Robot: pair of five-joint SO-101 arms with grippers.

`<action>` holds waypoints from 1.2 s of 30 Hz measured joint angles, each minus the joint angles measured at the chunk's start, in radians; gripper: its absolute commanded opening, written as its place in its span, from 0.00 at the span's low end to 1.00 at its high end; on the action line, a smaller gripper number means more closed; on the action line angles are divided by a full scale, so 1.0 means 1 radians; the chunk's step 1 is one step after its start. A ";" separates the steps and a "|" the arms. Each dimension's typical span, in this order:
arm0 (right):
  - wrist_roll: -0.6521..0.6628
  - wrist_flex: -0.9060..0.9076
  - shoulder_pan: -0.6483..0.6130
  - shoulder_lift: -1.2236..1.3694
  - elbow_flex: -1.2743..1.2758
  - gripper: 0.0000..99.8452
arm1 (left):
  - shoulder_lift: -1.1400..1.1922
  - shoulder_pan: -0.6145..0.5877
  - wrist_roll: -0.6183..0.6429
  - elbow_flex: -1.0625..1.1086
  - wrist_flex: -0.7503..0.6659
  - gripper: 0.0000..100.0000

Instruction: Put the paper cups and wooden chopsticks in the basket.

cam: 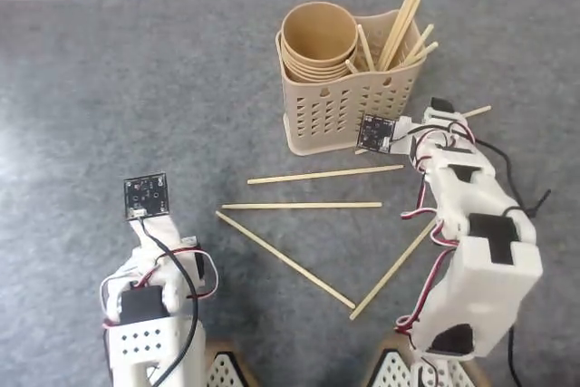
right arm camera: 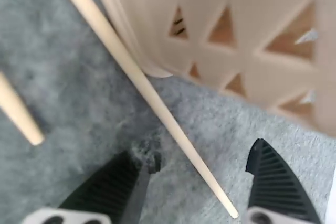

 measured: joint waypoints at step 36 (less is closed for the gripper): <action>0.098 0.313 -0.011 -0.163 -0.002 0.01 | 0.000 0.000 0.000 0.000 0.000 0.01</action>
